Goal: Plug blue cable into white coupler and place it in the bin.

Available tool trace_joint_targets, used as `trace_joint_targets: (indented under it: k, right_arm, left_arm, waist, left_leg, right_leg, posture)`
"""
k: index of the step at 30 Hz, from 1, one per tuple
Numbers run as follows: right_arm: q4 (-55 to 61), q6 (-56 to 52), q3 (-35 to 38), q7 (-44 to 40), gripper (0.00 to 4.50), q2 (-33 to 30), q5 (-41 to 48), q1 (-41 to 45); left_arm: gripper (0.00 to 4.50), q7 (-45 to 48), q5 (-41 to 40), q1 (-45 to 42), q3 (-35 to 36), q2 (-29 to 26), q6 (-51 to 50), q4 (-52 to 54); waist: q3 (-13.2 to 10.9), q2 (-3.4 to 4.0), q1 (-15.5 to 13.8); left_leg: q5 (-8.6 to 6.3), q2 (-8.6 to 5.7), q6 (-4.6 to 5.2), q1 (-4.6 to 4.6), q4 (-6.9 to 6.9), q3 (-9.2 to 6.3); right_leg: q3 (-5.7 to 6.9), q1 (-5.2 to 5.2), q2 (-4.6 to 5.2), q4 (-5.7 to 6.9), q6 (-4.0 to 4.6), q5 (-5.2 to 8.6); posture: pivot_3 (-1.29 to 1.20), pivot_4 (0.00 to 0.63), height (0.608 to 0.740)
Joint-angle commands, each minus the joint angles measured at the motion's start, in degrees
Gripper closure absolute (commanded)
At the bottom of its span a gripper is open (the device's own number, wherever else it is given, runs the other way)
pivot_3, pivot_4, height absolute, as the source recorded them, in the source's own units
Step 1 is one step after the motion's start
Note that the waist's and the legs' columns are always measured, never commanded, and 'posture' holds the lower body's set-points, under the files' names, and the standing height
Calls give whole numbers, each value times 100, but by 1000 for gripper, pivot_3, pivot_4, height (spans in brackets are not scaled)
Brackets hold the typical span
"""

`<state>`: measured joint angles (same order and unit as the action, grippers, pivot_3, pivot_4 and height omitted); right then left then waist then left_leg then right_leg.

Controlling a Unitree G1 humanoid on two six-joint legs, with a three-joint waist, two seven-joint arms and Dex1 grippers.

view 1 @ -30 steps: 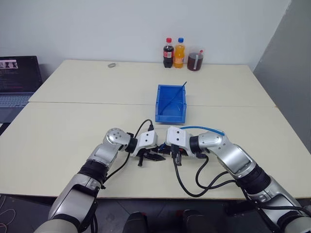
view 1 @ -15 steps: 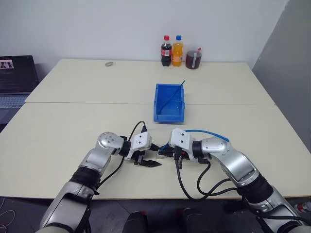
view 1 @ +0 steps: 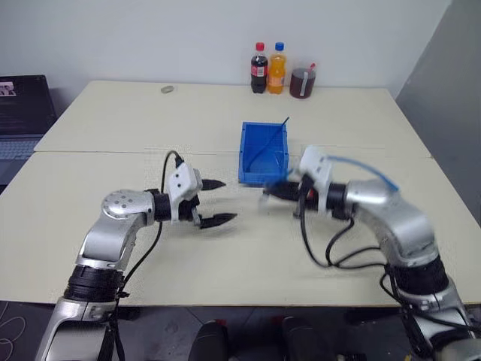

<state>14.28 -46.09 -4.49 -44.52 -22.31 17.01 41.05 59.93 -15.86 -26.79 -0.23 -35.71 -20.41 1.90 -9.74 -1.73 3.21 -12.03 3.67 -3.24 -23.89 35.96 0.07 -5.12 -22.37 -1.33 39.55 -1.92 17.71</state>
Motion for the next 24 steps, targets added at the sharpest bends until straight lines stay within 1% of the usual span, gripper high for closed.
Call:
trace_joint_targets:
  k: [1, 5, 8, 10, 12, 14, 15, 16, 20, 24]
  right_arm:
    - [-1187, 446, -89, 181, 4393, 225, -171, 750]
    - [-3216, 1177, -270, 331, 4393, 538, -588, 1782]
    - [-4599, 1608, -285, 375, 4393, 641, -811, 2390]
    - [-5307, 1720, -298, 183, 3681, 622, -889, 2757]
    - [-5723, 1794, -428, -184, 3187, 526, -1013, 3002]
    - [-5920, 1873, -621, -602, 2606, 370, -1185, 3133]
    - [-5973, 1909, -708, -798, 2383, 286, -1260, 3171]
    - [-6012, 1944, -791, -985, 2048, 198, -1337, 3203]
    - [-5987, 2099, -1130, -1852, 1173, -285, -1623, 3271]
    - [-5764, 2182, -1372, -2745, 171, -786, -1783, 3272]
  left_arm:
    - [0, -340, 2, -274, 48, 48, -135, 183]
    - [0, -510, 128, -521, -78, 149, -4, -32]
    - [0, -551, 198, -620, -177, 211, 105, -117]
    - [0, -565, 213, -658, -235, 251, 128, -120]
    - [0, -564, 227, -670, -269, 259, 160, -121]
    - [0, -566, 243, -669, -268, 242, 214, -179]
    - [0, -569, 249, -670, -260, 230, 240, -215]
    - [0, -570, 255, -672, -251, 218, 263, -252]
    - [0, -569, 284, -679, -211, 161, 346, -402]
    - [0, -603, 334, -714, -163, 78, 424, -562]
  waist:
    - [0, 0, 11]
    - [-12, -2, 17]
    - [-14, -2, 8]
    - [-14, -2, -6]
    - [-13, -2, -22]
    - [-14, -2, -33]
    - [-14, -1, -35]
    - [-15, 0, -35]
    - [-16, 2, -32]
    - [-18, 4, -31]
  left_leg:
    - [0, 0, 0, 0, -1, 0]
    - [0, -3, 0, -2, -2, 13]
    - [0, -5, 0, -16, -4, 20]
    - [0, -5, -1, -41, -2, 18]
    - [1, -9, -2, -77, -1, 21]
    - [1, -14, -3, -94, 3, 20]
    - [1, -15, -4, -94, 2, 23]
    - [1, -17, -4, -94, -1, 26]
    - [1, -18, -3, -94, 0, 26]
    - [1, -19, -3, -94, 8, 25]
  right_leg:
    - [1, 0, -1, -1, 1, 0]
    - [-11, -5, 0, -6, 14, -8]
    - [-11, -22, 5, -5, 27, -16]
    - [-7, -41, 8, -2, 28, -16]
    - [-7, -84, 14, 9, 30, -17]
    - [-8, -101, 20, 22, 32, -18]
    - [-8, -101, 25, 25, 32, -18]
    - [-8, -103, 28, 25, 32, -18]
    - [-6, -103, 28, 24, 33, -17]
    - [-4, -103, 27, 30, 32, -16]
  posture:
    - [0, 150, 740]
    - [0, 150, 740]
    - [0, 150, 740]
    - [0, 150, 740]
    - [0, 150, 740]
    - [0, 150, 740]
    - [0, 150, 740]
    - [0, 150, 740]
    - [0, 150, 740]
    - [0, 150, 740]
